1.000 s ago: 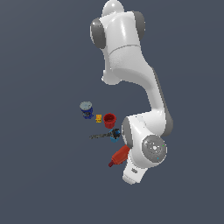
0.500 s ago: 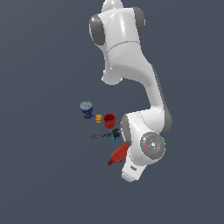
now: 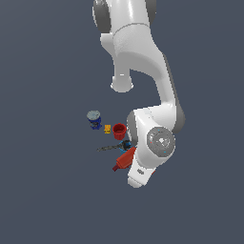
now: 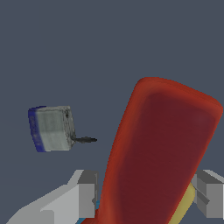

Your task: Pick up a designated object from a clutter of objects.

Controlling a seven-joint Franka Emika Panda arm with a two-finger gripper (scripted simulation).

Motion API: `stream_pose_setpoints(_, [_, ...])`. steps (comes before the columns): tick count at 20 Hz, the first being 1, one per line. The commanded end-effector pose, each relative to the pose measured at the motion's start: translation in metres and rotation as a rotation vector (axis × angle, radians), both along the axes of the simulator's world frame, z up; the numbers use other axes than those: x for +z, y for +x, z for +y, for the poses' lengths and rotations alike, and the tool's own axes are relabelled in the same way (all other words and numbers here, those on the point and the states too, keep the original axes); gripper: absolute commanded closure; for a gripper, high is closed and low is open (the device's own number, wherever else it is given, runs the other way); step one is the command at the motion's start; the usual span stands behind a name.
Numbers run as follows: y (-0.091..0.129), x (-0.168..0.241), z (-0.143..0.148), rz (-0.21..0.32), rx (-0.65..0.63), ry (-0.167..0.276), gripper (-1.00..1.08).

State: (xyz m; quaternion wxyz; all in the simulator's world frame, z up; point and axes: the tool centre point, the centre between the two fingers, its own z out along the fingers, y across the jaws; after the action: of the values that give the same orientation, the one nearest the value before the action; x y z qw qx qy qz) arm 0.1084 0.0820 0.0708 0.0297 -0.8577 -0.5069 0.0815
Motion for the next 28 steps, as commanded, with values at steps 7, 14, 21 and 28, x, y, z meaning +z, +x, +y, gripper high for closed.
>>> stream_pose_setpoints(7, [-0.036,0.06,-0.027,-0.005,-0.001,-0.001,1.08])
stream_pose_setpoints(14, [-0.069,0.113,-0.051,-0.005,-0.001,-0.001,1.08])
stream_pose_setpoints(21, [-0.104,0.168,-0.077,-0.005,-0.001,0.0,1.08])
stream_pose_setpoints(28, [-0.141,0.23,-0.104,-0.005,-0.001,0.002,1.08])
